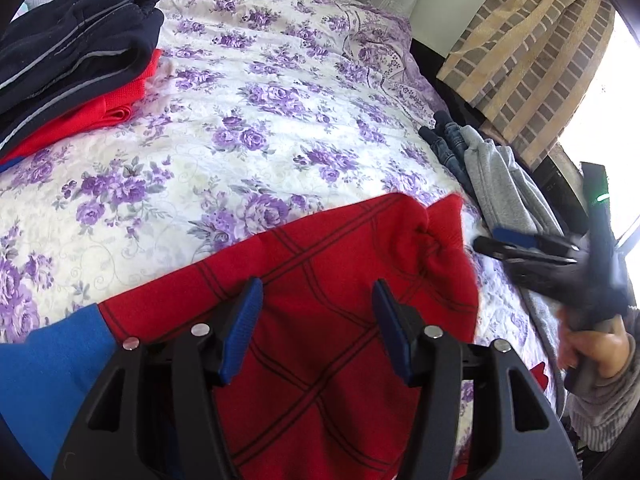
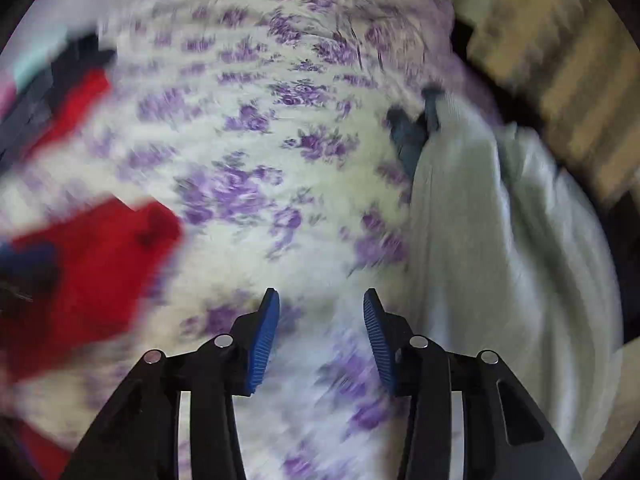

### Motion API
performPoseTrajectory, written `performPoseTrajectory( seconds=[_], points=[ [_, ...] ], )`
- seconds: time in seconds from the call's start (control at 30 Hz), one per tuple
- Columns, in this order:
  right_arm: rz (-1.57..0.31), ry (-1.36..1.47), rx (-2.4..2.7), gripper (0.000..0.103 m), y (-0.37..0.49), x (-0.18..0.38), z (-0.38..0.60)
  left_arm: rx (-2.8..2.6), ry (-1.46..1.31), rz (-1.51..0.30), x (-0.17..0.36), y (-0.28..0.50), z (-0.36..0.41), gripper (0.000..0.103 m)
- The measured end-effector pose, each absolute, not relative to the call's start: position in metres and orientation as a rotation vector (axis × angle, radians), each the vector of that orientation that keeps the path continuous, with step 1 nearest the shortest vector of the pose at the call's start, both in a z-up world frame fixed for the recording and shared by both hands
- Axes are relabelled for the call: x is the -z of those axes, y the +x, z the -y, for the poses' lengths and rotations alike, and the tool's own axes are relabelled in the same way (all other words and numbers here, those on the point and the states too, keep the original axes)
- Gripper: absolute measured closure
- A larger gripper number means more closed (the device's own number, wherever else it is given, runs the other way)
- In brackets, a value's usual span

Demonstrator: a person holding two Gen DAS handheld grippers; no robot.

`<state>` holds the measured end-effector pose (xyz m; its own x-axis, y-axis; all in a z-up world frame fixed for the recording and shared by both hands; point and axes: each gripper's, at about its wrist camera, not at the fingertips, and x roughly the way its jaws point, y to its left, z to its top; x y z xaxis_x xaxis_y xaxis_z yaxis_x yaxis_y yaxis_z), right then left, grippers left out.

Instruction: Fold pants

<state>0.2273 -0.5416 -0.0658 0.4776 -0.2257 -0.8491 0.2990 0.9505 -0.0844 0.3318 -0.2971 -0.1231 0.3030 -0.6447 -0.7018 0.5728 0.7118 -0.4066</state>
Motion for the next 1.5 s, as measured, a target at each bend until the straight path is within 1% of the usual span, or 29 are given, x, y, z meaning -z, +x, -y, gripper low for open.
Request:
performPoseTrajectory(
  seconds=[0.17, 0.3, 0.4, 0.57, 0.6, 0.63, 0.67, 0.73, 0.77, 0.83, 0.9, 0.97, 1.0, 1.03, 1.13, 1.2, 1.3, 1.4, 1.5],
  points=[
    [-0.941, 0.293, 0.005, 0.059, 0.219, 0.051, 0.509, 0.810, -0.087, -0.972, 0.123, 0.333, 0.296, 0.047],
    [-0.966, 0.499, -0.151, 0.059, 0.246, 0.062, 0.490, 0.807, -0.078, -0.969, 0.123, 0.333, 0.297, 0.047],
    [-0.971, 0.517, -0.103, 0.059, 0.258, 0.069, 0.489, 0.807, -0.076, -0.968, 0.123, 0.333, 0.297, 0.047],
    [-0.957, 0.537, -0.087, 0.058, 0.252, 0.068, 0.494, 0.803, -0.066, -0.964, 0.123, 0.332, 0.298, 0.047],
    [-0.978, 0.543, -0.094, 0.060, 0.256, 0.074, 0.495, 0.798, -0.055, -0.961, 0.123, 0.332, 0.299, 0.047],
    [-1.009, 0.547, -0.099, 0.072, 0.259, 0.082, 0.494, 0.794, -0.045, -0.958, 0.123, 0.331, 0.300, 0.047],
    [-1.022, 0.537, -0.094, 0.081, 0.259, 0.086, 0.494, 0.788, -0.030, -0.955, 0.123, 0.330, 0.301, 0.047],
    [-1.007, 0.469, -0.055, 0.086, 0.251, 0.081, 0.493, 0.778, -0.018, -0.952, 0.123, 0.329, 0.302, 0.049],
    [-0.996, 0.434, -0.040, 0.087, 0.245, 0.076, 0.495, 0.768, -0.012, -0.951, 0.123, 0.329, 0.302, 0.052],
    [-1.012, 0.415, -0.024, 0.088, 0.233, 0.075, 0.508, 0.763, -0.008, -0.951, 0.123, 0.329, 0.301, 0.053],
    [-1.033, 0.454, -0.023, 0.087, 0.228, 0.085, 0.522, 0.763, 0.002, -0.946, 0.123, 0.328, 0.303, 0.053],
    [-1.022, 0.476, 0.005, 0.077, 0.231, 0.093, 0.528, 0.757, 0.016, -0.943, 0.123, 0.327, 0.304, 0.053],
    [-1.000, 0.520, 0.017, 0.076, 0.235, 0.095, 0.533, 0.754, 0.024, -0.944, 0.122, 0.327, 0.305, 0.053],
    [-0.975, 0.549, 0.024, 0.074, 0.235, 0.092, 0.534, 0.754, 0.022, -0.945, 0.122, 0.326, 0.304, 0.053],
    [-0.926, 0.569, 0.043, 0.074, 0.228, 0.078, 0.532, 0.763, -0.056, -0.973, 0.114, 0.327, 0.288, 0.053],
    [-0.884, 0.573, 0.076, 0.073, 0.220, 0.065, 0.536, 0.717, -0.074, -0.966, 0.103, 0.323, 0.267, 0.053],
    [-0.809, 0.550, 0.083, 0.072, 0.211, 0.042, 0.533, 0.625, 0.017, -0.890, 0.084, 0.304, 0.226, 0.052],
    [-0.848, 0.498, -0.044, 0.073, 0.221, 0.038, 0.498, 0.518, 0.067, -0.873, 0.079, 0.288, 0.172, 0.051],
    [-0.907, 0.421, -0.062, 0.074, 0.237, 0.054, 0.471, 0.338, 0.121, -0.876, 0.084, 0.273, 0.100, 0.051]
  ],
)
